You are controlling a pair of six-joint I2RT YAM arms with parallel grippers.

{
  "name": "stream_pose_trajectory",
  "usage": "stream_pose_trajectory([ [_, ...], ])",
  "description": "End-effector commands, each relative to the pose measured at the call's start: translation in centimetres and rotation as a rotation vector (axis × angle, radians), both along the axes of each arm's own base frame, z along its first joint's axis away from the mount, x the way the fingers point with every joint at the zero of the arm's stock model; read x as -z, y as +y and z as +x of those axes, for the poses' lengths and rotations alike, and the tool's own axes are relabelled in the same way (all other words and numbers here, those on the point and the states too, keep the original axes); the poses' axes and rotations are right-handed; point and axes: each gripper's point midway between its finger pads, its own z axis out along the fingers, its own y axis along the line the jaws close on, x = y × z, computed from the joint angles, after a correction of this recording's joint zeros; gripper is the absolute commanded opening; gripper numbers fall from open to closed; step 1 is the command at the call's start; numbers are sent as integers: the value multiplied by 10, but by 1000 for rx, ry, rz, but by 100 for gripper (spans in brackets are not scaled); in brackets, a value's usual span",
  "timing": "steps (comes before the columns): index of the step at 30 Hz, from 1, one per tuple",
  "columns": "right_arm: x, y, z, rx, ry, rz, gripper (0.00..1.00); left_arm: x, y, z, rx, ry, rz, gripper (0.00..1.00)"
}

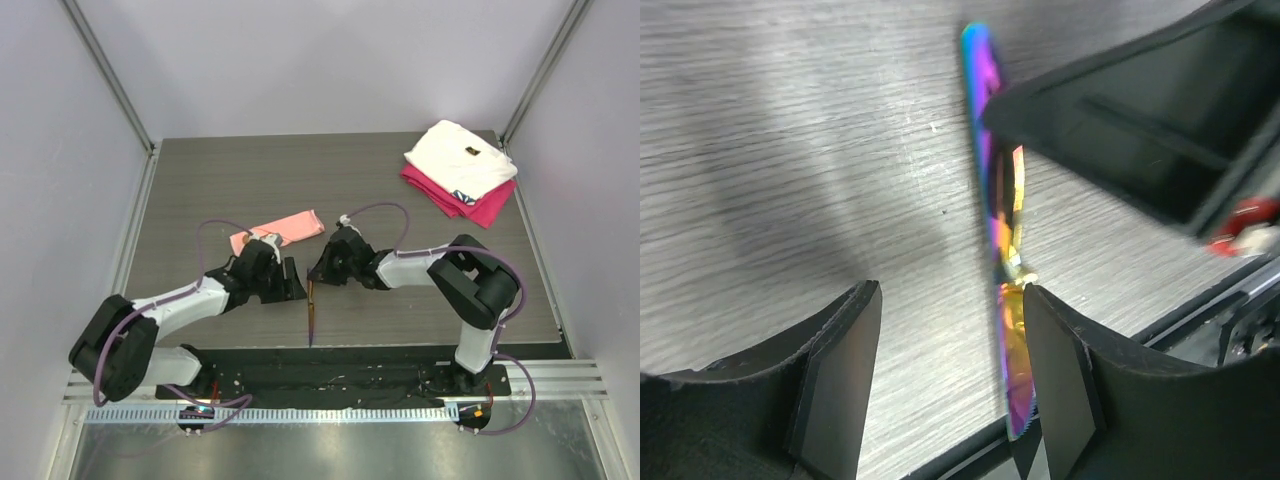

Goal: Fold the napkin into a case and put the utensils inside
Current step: Pass from the left arm to the right, then pass from the right arm to the left

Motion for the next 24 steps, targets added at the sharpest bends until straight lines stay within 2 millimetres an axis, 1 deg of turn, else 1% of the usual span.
stream_pose_trajectory([
  [1, -31, 0, 18, -16, -43, 151, 1, -7, -22, 3, 72, 25, -55, 62],
  [5, -42, -9, 30, 0, -66, 214, 1, -18, -33, 8, 52, 23, -120, 62],
  [6, -48, -11, 33, 5, -77, 229, 1, -24, -34, 9, 47, 15, -134, 62],
  [7, -51, -17, 41, 20, -93, 246, 1, -28, -35, 9, 46, 9, -148, 62],
  [8, -58, -17, 43, 3, -99, 272, 1, -34, -38, 8, 50, 8, -177, 62],
  [9, -65, -19, 48, 6, -117, 292, 1, -44, -41, 7, 55, -7, -208, 62],
  [10, -72, -25, 57, 21, -131, 308, 1, -48, -43, 5, 63, -10, -228, 62],
  [11, -79, -26, 59, 12, -137, 333, 1, -56, -47, 4, 84, -23, -263, 58],
  [12, -92, -29, 65, 17, -169, 361, 1, -65, -49, 4, 89, -45, -286, 56],
  [13, -100, -35, 73, 37, -181, 376, 1, -69, -50, 3, 95, -52, -296, 55],
  [14, -107, -38, 76, 33, -190, 393, 1, -74, -50, 2, 103, -62, -307, 54],
  [16, -130, -41, 83, 38, -231, 426, 1, -83, -52, 2, 111, -87, -331, 54],
  [17, -138, -47, 88, 49, -243, 436, 1, -85, -52, 1, 115, -90, -341, 55],
  [19, -159, -50, 90, 39, -271, 462, 1, -89, -55, 4, 112, -97, -357, 58],
  [21, -173, -55, 93, 42, -286, 480, 1, -90, -54, 7, 91, -99, -356, 59],
  [24, -193, -58, 94, 34, -315, 498, 1, -97, -60, 10, 87, -108, -401, 61],
])
